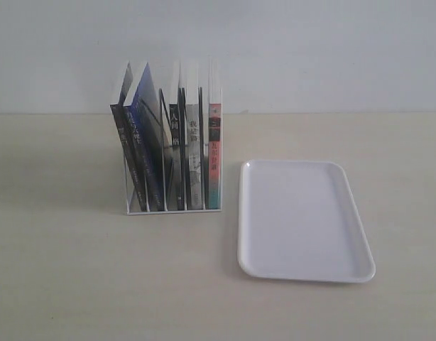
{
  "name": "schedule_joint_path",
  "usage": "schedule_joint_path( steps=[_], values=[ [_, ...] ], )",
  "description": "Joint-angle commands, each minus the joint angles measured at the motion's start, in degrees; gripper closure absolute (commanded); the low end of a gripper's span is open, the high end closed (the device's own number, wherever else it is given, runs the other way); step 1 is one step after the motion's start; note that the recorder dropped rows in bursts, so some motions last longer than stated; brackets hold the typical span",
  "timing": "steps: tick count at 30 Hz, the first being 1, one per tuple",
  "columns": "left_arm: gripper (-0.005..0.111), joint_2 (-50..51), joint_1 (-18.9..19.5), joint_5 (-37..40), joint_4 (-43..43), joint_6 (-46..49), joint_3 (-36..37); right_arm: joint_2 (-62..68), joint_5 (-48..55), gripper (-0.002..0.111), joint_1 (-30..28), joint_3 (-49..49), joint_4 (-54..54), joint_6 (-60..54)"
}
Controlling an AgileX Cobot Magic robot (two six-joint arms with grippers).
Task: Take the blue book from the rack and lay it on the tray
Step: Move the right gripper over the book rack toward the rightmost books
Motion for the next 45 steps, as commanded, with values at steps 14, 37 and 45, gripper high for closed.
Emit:
schedule_joint_path(
  steps=[14, 37, 45],
  values=[
    [0.102, -0.2, 0.1, -0.9, -0.1, 0.1, -0.2, 40.3, 13.8, 0.109, 29.3, -38.5, -3.8, 2.3],
    [0.102, -0.2, 0.1, -0.9, -0.1, 0.1, -0.2, 67.3, 46.3, 0.097, 37.2, -78.1, -16.6, 20.4],
    [0.102, -0.2, 0.1, -0.9, -0.1, 0.1, -0.2, 70.6, 43.5, 0.068, 37.2, -78.5, -14.3, 25.3]
  ],
)
